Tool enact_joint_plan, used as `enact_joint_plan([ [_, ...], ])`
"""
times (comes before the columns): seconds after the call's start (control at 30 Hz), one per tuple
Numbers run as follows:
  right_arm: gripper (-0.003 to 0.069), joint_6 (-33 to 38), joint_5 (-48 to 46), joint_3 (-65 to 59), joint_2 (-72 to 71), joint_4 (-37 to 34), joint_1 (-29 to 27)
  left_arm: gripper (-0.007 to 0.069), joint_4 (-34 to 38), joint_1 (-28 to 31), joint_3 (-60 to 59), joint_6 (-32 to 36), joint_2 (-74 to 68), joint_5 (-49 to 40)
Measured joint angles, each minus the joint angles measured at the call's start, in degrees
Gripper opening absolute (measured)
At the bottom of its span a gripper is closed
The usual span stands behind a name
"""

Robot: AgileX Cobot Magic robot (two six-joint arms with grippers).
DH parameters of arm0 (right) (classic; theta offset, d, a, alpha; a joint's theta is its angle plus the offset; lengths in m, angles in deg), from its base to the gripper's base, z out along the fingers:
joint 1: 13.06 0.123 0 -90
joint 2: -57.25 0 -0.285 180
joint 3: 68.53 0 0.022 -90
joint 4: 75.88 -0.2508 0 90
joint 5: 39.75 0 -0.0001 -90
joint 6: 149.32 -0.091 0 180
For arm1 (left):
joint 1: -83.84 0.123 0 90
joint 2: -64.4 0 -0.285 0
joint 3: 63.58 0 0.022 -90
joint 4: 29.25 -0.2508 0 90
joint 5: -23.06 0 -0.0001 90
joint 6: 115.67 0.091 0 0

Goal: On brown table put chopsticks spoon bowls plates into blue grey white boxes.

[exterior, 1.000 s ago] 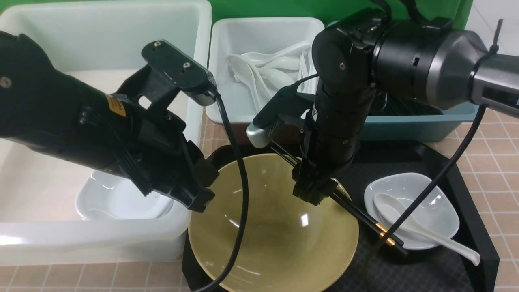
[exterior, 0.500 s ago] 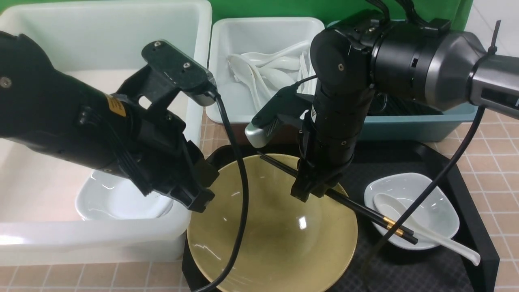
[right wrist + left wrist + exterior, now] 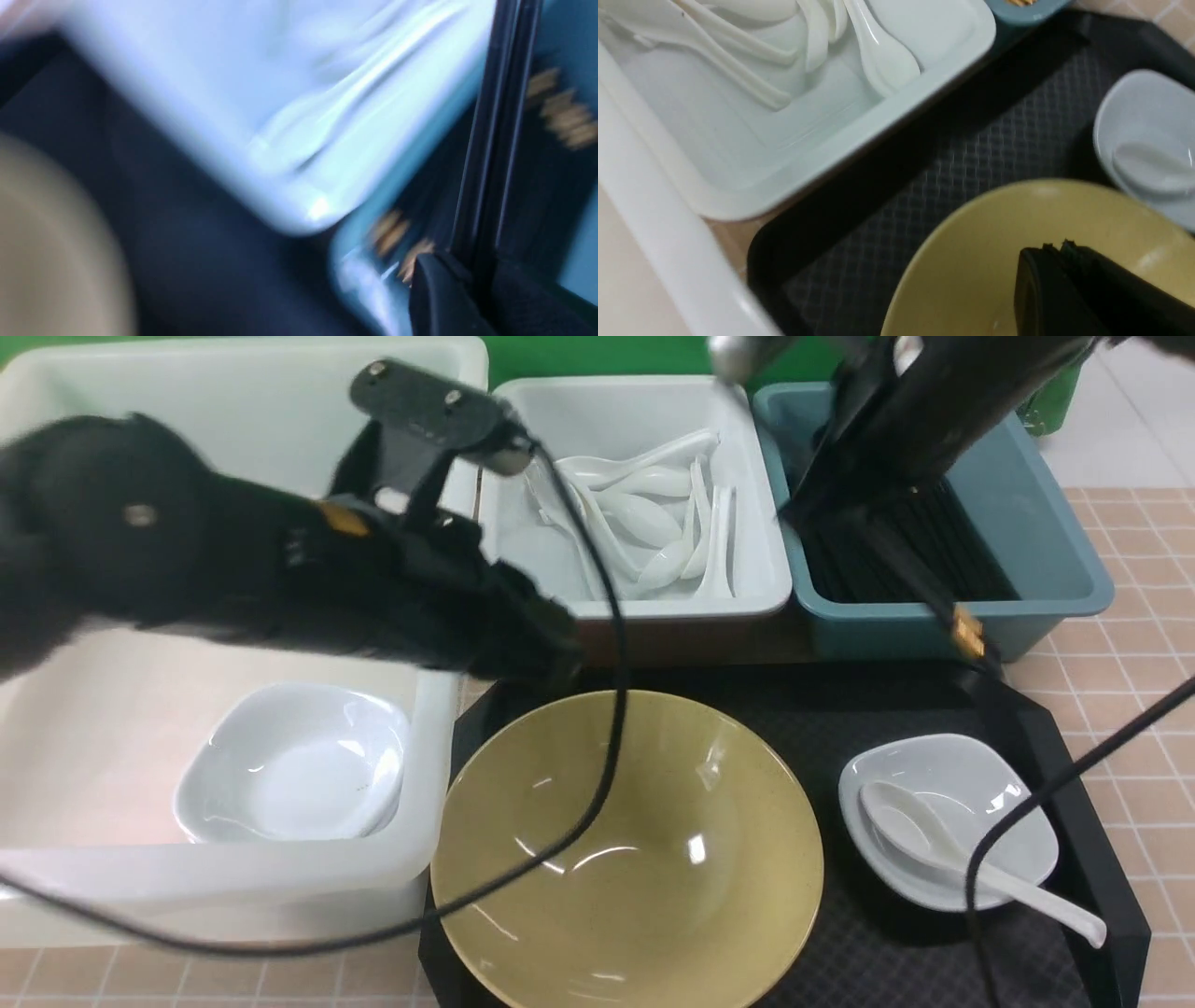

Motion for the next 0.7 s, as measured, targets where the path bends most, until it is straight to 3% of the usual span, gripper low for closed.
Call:
enact_joint_plan([
  [0.27,0.0152,-12.5,28.6,0.2,6.4,0.6,-12.1,0.0001,7.9,0.0,15.1,8.5,-9.7,-1.6],
  [0.37,0.0152,-16.6,33.7,0.3,10.7,0.6,-14.8,0.0001,8.2,0.0,18.2,10.9,-9.8,-2.5],
  [0.57,0.0180,-18.4,27.7,1.9,16.0,0.6,-16.3,0.0001,7.1,0.0,18.7,12.8,-9.8,-5.1],
  [0.7,0.0347,-17.1,13.3,6.3,16.0,0.5,-16.2,0.0001,4.0,0.0,18.7,12.9,-9.6,-7.8],
])
